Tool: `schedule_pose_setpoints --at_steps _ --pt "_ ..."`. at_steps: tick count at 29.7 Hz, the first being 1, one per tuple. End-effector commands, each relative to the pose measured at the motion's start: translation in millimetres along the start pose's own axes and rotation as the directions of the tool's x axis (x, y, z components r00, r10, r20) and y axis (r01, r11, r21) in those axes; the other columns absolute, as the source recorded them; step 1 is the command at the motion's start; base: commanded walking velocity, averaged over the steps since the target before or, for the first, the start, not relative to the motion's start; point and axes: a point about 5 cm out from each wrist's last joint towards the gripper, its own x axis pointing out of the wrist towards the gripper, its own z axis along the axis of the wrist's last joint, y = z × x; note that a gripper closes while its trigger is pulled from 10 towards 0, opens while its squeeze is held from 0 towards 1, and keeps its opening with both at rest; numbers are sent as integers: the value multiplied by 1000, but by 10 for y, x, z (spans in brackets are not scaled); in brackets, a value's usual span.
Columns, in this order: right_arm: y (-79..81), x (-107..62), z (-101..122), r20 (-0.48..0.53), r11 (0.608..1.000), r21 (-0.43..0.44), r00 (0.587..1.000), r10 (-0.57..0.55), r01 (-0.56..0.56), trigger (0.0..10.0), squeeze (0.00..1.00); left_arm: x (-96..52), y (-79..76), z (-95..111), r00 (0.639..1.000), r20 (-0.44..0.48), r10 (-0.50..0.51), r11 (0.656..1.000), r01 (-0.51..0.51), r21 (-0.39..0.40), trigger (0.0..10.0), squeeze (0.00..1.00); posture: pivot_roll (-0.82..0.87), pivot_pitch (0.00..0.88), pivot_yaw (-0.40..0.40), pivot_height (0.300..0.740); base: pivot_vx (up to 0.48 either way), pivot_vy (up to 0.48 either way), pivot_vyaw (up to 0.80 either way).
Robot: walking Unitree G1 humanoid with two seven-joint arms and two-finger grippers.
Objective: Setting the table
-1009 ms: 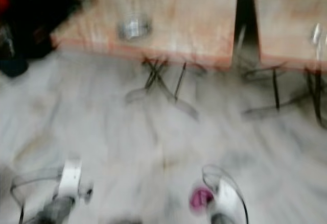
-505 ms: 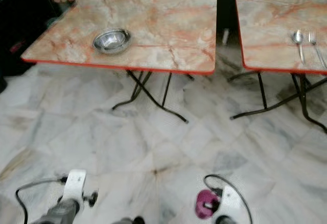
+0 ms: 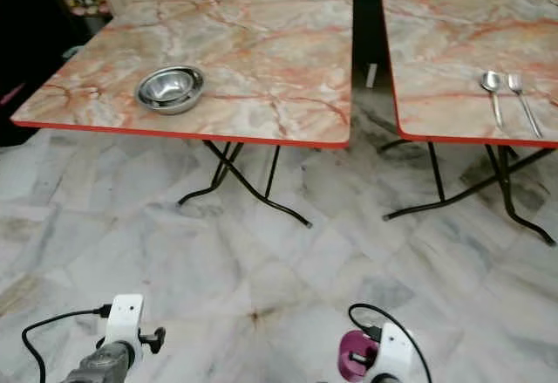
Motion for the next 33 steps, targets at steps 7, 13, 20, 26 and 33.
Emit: schedule_pose_setpoints --at_steps 7,13,20,26,33 --pt "-22 -5 -18 -10 1000 -18 1000 -6 6 10000 0 -29 59 -169 998 -58 31 999 -33 -32 10000 0 -130 14 71 740 0 0 0" --pt "-1 2 14 3 999 -46 1000 7 -7 10000 0 -36 39 -206 997 -66 37 997 -42 -65 10000 0 -127 27 60 740 0 0 0" --pt "-5 15 67 12 998 -63 1000 -2 3 10000 0 -21 30 -137 998 -53 41 996 -45 -81 10000 0 -108 94 56 740 0 0 0" --pt "-10 17 82 20 998 -62 1000 -15 16 10000 0 -14 43 -107 997 -53 50 993 -56 -102 10000 0 -105 136 55 740 0 366 0" --pt "-88 12 86 17 998 -44 999 -48 49 10000 0 -10 78 -79 997 -49 52 994 -57 -97 10000 0 -94 171 66 740 0 480 0"
